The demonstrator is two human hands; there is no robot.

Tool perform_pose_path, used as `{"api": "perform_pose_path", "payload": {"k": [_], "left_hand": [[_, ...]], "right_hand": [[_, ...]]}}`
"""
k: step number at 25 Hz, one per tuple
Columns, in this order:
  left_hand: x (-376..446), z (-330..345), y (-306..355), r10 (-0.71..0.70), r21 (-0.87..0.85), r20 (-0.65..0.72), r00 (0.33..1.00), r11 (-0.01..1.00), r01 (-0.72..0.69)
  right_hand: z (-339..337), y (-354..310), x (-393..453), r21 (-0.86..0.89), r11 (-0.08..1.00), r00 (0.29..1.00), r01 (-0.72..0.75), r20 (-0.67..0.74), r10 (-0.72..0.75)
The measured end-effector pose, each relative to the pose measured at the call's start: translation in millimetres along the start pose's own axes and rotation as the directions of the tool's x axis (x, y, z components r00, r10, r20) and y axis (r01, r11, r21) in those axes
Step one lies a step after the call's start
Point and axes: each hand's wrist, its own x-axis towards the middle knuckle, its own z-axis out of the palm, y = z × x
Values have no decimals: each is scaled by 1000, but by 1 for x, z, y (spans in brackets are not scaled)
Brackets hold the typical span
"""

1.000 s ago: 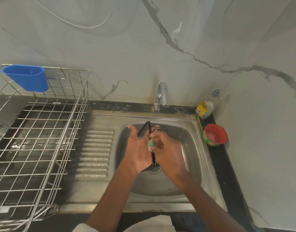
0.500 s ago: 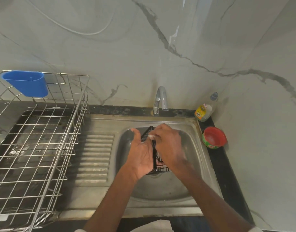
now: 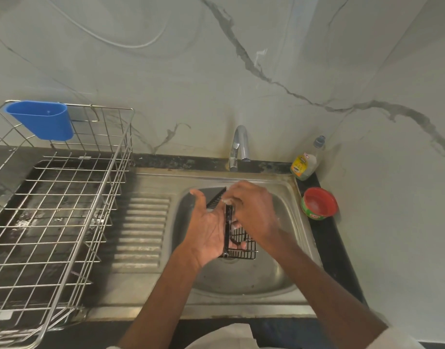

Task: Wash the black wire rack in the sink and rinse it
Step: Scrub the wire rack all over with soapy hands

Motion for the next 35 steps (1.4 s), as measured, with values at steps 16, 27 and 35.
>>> {"api": "perform_pose_path", "payload": {"k": [16,27,35], "left_hand": [[-5,-1,5,155,-236,-88,984,956,-172],[3,-5,2,212,-383,-79,974,895,-227],[11,-6,3,214,-418,-31,976,885,-208]], "right_hand": [[5,5,-57,-1,964,964,267,6,-267],[1,11,-87,42,954,953,298,36,-300],[4,-4,-46,36,966,966,254,32,-255]]}}
